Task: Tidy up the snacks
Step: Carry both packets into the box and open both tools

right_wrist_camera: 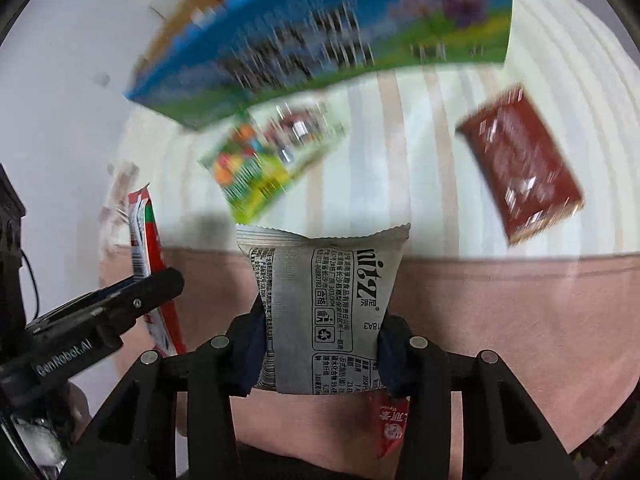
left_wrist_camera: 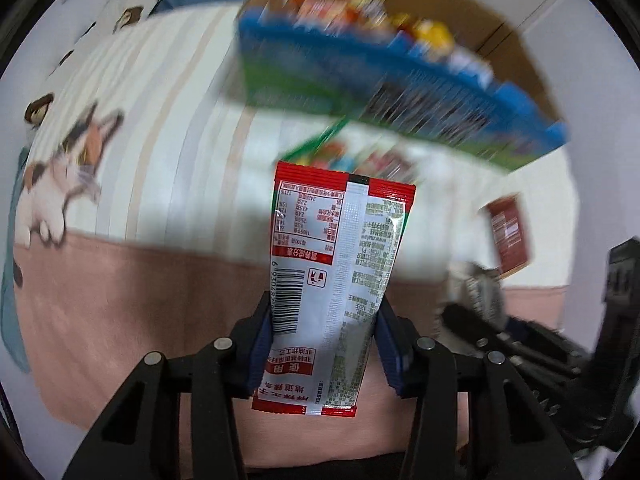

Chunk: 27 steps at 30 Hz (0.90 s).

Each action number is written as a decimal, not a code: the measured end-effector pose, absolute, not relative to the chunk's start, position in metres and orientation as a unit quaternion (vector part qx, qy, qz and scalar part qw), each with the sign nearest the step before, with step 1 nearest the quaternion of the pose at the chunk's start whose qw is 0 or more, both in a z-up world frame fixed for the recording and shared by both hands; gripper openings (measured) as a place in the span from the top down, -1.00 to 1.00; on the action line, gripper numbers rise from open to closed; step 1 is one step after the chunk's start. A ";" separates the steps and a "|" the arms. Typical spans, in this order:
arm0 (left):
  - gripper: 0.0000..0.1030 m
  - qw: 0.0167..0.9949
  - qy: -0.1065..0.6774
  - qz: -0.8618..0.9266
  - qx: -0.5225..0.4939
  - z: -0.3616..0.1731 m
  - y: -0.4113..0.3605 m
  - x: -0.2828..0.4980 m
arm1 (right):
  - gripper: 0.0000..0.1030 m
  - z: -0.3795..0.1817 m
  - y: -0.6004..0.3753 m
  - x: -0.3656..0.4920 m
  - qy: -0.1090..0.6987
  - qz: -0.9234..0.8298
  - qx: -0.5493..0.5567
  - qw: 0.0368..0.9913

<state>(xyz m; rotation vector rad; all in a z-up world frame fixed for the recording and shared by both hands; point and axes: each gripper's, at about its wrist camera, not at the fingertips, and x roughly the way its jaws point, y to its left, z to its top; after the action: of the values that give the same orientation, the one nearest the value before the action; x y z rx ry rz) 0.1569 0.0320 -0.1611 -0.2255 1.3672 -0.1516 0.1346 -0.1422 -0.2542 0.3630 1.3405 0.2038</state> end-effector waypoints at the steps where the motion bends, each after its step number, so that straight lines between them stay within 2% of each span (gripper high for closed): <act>1: 0.15 0.772 0.621 -0.078 -0.107 -0.148 0.031 0.161 | 0.07 -0.242 -0.145 0.137 0.609 0.098 0.170 0.769; 7: 0.15 0.791 0.584 -0.139 -0.121 -0.079 0.015 0.224 | 0.07 -0.151 -0.176 0.181 0.544 0.117 0.177 0.812; 13: 0.14 0.797 0.576 -0.159 -0.088 -0.062 -0.024 0.328 | 0.07 -0.104 -0.203 0.271 0.518 0.083 0.134 0.841; 19: 0.14 0.776 0.609 -0.149 -0.063 -0.082 -0.045 0.412 | 0.07 -0.115 -0.226 0.355 0.544 0.045 0.113 0.831; 27: 0.14 0.743 0.656 -0.118 -0.056 -0.145 -0.059 0.500 | 0.07 -0.165 -0.228 0.436 0.582 0.005 0.101 0.807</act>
<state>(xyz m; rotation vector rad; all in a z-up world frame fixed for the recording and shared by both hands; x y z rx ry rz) 0.4999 -0.0589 -0.1451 -0.1236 1.4381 -0.2595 0.4361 -0.2282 -0.1655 0.2161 1.2441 0.0112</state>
